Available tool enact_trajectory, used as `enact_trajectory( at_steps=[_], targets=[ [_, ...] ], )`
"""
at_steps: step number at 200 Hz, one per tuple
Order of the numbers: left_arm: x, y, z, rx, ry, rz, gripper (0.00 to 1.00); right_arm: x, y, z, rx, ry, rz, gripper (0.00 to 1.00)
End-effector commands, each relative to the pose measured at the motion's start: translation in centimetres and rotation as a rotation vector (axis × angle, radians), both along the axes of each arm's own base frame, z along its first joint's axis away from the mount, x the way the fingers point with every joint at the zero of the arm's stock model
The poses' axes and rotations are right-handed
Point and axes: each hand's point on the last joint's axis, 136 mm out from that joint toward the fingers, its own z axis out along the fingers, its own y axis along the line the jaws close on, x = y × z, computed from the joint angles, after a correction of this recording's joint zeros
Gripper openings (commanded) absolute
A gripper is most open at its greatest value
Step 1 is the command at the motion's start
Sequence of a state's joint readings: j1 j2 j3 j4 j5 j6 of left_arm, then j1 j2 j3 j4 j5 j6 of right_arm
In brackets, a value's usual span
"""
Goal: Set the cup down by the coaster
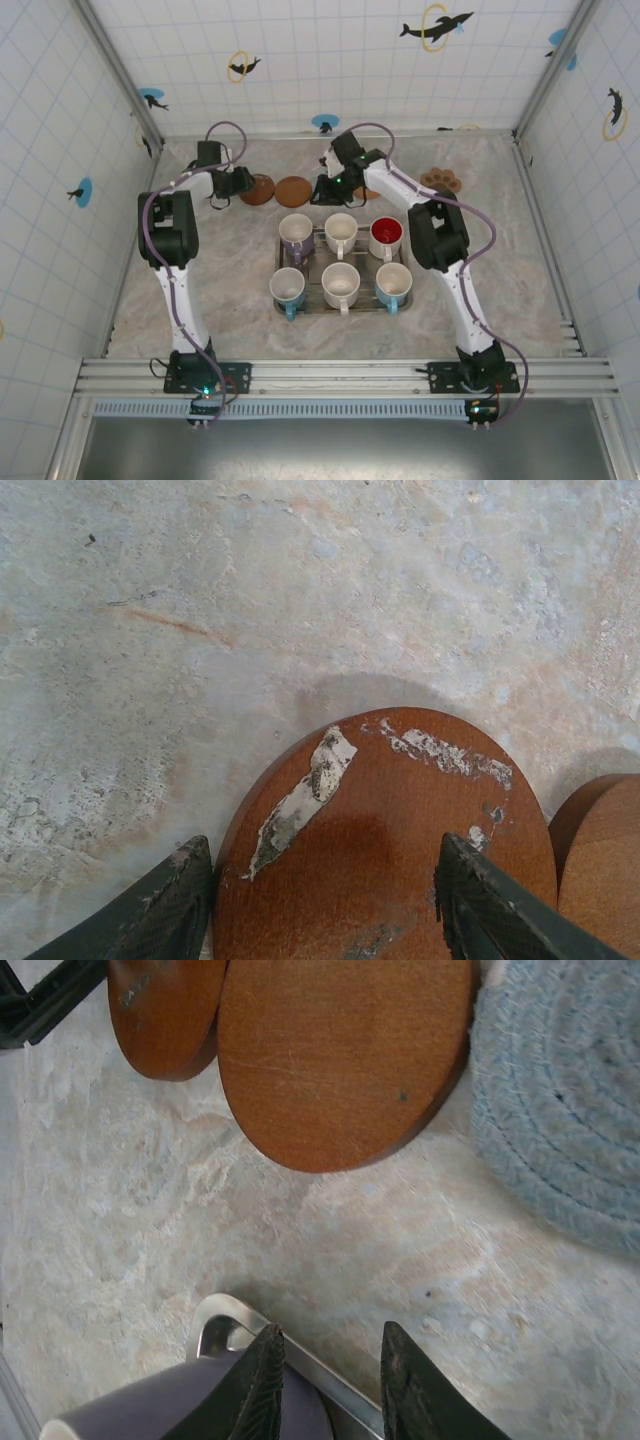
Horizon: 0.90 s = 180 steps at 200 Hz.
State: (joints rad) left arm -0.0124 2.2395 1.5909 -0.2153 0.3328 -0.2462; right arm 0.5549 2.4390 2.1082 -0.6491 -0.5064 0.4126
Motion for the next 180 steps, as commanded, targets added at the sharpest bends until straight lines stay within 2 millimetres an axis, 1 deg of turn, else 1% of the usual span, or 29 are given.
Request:
enact_trajectory(
  at_steps=[1,40,55,83,112,138,180],
  targets=[
    [-0.9,-0.4,-1.4,0.002,0.063,-0.006,0.60,-0.1,1.7,-0.2,0.036,0.019,0.018,0.31],
    [-0.7,-0.1,-0.2,0.015,0.046,0.001,0.61,-0.3,2.6,-1.3,0.043,0.048,0.022,0.32],
    [-0.7,-0.1,0.2,0.017,0.041,0.001,0.61,-0.2,2.6,-1.8,0.041,0.056,0.018,0.34],
    [-0.5,0.0,1.4,0.021,0.022,0.002,0.61,-0.2,3.1,-2.2,0.058,0.067,0.013,0.35],
    [-0.6,0.0,2.6,0.024,0.004,0.004,0.62,-0.2,3.5,-3.1,0.066,0.085,0.010,0.35],
    [-0.6,0.1,3.4,0.025,-0.014,0.003,0.62,-0.1,4.0,-3.3,0.085,0.092,0.010,0.36],
    [-0.8,0.0,4.1,0.022,-0.022,0.000,0.62,0.0,4.8,-3.7,0.113,0.104,0.000,0.36]
  ],
)
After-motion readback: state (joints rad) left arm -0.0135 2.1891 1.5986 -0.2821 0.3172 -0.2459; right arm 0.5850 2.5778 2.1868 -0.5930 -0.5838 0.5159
